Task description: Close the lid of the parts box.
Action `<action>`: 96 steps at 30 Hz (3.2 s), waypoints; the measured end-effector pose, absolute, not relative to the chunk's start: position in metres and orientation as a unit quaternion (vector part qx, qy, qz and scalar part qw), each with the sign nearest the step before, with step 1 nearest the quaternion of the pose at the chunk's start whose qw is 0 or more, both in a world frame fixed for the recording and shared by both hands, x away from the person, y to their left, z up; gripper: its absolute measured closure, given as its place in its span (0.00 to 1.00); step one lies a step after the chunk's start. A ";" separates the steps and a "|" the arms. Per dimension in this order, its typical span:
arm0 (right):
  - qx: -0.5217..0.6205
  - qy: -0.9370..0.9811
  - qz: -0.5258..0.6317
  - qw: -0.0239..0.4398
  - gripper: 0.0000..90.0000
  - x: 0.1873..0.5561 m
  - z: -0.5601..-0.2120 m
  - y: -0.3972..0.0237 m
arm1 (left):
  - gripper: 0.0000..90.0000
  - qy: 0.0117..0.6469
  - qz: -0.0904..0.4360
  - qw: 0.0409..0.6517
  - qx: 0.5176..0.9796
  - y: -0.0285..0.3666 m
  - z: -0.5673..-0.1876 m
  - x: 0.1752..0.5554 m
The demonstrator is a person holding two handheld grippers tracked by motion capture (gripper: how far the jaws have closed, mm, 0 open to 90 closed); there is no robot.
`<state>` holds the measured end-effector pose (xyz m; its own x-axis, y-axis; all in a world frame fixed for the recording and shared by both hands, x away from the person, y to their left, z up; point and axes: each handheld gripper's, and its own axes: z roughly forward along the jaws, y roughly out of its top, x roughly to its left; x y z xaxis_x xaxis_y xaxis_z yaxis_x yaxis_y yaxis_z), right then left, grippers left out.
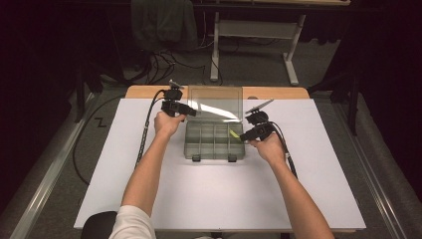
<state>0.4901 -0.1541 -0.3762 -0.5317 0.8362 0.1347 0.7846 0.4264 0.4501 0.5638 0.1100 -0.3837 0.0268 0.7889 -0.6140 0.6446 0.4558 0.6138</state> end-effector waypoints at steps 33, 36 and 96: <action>0.480 0.844 0.232 0.056 0.87 0.491 -0.376 -0.153 | 0.65 0.640 0.120 0.487 0.582 0.103 -0.372 0.543; 0.481 0.844 0.232 0.055 0.87 0.491 -0.376 -0.153 | 0.67 0.638 0.121 0.485 0.585 0.103 -0.370 0.542; 0.477 0.845 0.234 0.066 0.87 0.489 -0.376 -0.152 | 0.73 0.615 0.126 0.535 0.566 0.112 -0.325 0.509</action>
<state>0.4887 -0.1521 -0.3763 -0.5359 0.8370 0.1107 0.7748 0.4355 0.4583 0.5093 0.1121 -0.3246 0.2126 0.8302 -0.5154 0.5615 0.3279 0.7598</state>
